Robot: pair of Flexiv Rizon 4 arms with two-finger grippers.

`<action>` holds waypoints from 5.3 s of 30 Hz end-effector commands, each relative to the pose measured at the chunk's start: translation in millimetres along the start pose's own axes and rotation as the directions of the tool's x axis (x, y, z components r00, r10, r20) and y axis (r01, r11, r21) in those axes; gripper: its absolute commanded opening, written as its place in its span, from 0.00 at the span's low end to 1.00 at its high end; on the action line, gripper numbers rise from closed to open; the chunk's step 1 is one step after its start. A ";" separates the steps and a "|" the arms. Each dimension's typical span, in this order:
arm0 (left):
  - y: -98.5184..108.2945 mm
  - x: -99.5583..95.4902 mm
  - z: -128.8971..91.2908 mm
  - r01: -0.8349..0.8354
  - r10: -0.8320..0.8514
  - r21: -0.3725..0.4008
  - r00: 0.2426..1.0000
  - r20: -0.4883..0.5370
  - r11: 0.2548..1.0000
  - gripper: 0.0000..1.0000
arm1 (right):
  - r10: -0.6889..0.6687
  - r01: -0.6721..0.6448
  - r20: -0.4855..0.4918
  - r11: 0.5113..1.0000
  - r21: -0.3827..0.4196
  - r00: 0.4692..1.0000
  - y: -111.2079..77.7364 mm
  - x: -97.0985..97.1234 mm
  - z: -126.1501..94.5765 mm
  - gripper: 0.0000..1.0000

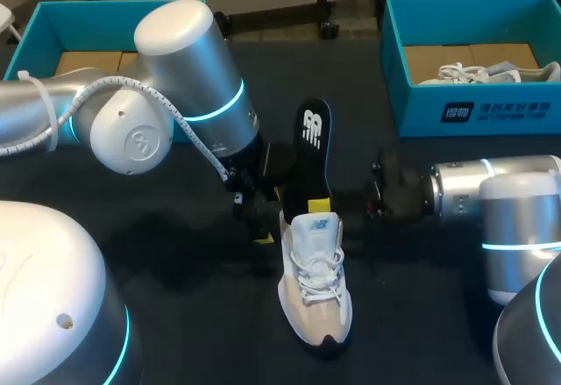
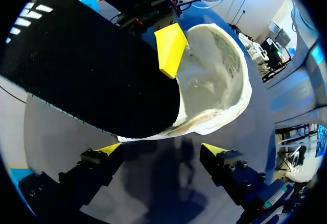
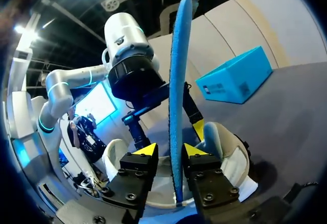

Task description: Take the shoe out of the shoebox, open the shoe tongue, remove and reinsert the insole, then place the shoe into the shoebox

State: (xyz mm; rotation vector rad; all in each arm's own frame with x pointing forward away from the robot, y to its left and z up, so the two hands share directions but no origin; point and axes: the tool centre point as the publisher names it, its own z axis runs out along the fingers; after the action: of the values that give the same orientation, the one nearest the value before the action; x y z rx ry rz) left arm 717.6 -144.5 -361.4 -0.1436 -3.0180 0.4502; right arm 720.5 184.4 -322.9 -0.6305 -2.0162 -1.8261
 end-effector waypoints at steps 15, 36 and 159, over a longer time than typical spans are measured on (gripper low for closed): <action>1.5 0.8 0.2 -0.001 0.001 0.004 1.000 0.001 1.000 1.00 | -0.012 0.013 -0.030 0.999 0.034 0.999 23.8 -10.9 22.9 0.33; 1.5 0.8 0.2 -0.001 0.001 0.004 1.000 0.001 1.000 1.00 | 0.066 -0.066 -0.034 0.998 -0.016 0.997 17.0 -18.5 18.5 0.00; 1.5 0.8 0.2 -0.001 0.001 0.004 1.000 0.001 1.000 1.00 | 0.189 -0.190 -0.038 0.981 -0.027 0.981 12.1 0.3 24.1 0.17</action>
State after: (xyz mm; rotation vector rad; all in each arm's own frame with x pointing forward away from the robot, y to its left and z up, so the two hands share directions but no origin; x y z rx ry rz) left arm 717.6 -144.5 -361.4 -0.1436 -3.0179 0.4502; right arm 723.7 207.2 -310.8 -0.7729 -1.8487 -1.7407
